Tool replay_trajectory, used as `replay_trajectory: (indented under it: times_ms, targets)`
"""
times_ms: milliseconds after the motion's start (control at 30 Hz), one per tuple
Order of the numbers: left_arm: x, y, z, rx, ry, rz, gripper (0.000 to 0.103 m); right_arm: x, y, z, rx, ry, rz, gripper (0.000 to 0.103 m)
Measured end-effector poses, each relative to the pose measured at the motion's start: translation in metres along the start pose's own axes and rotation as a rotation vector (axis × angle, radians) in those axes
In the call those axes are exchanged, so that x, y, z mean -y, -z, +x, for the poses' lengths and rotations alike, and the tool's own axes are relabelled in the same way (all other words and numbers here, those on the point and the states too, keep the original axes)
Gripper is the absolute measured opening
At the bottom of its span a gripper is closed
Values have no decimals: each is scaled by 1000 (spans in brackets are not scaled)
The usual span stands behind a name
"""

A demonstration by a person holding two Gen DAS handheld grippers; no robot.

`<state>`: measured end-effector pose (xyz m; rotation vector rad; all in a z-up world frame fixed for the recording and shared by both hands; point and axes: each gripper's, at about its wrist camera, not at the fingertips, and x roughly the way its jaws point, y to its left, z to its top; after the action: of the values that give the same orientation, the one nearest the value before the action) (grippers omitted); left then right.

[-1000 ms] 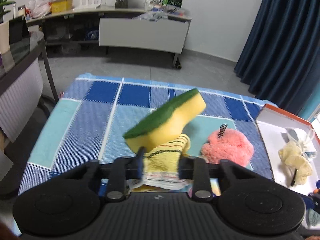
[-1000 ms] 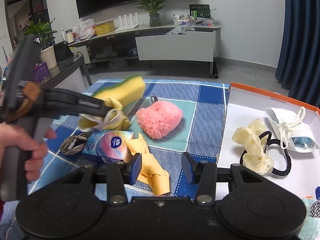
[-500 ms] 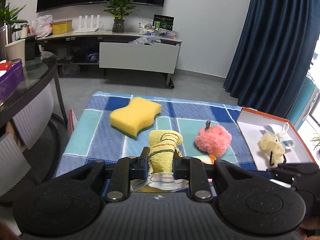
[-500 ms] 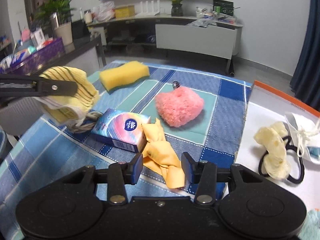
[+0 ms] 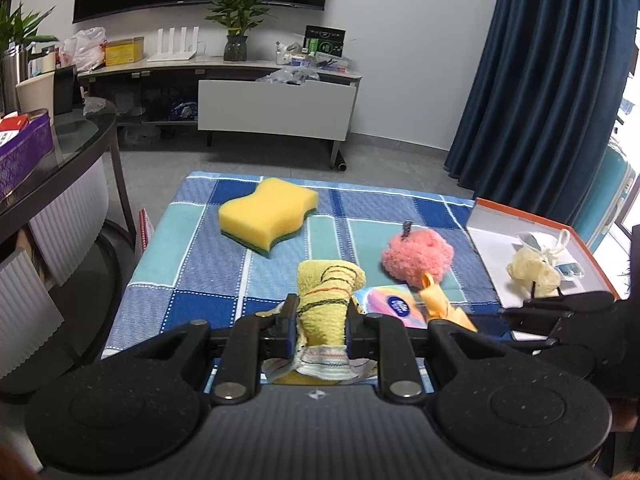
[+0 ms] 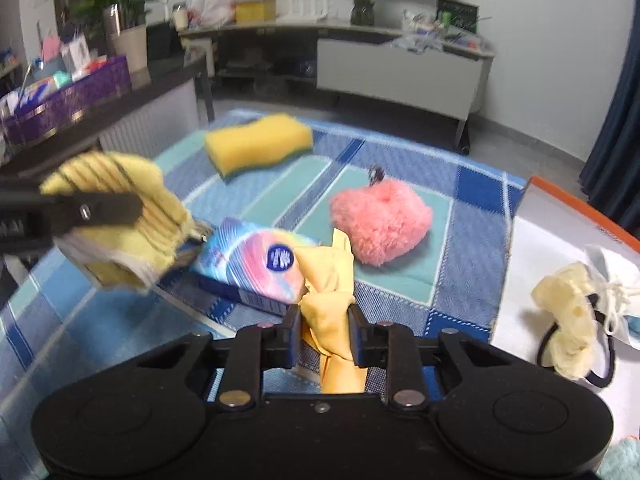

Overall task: Organize soft objects
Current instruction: 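Grasp the yellow striped mitt with the left tool while the right tool grasps the yellow cloth, then carry the yellow striped mitt and yellow cloth with both tools over the orange-rimmed box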

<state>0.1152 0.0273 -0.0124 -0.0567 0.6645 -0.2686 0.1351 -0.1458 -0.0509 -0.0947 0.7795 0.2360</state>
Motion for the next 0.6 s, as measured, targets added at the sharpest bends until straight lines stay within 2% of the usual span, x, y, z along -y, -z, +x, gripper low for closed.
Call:
replay_trajectory:
  times_ms: [333,600]
  targets:
    - [23,2,-23,58,-13,29,22,4,-7,-63,109,48,72,30]
    - [40,4,-42,87,-34,61,22,5,2,-102,163,71,116,30]
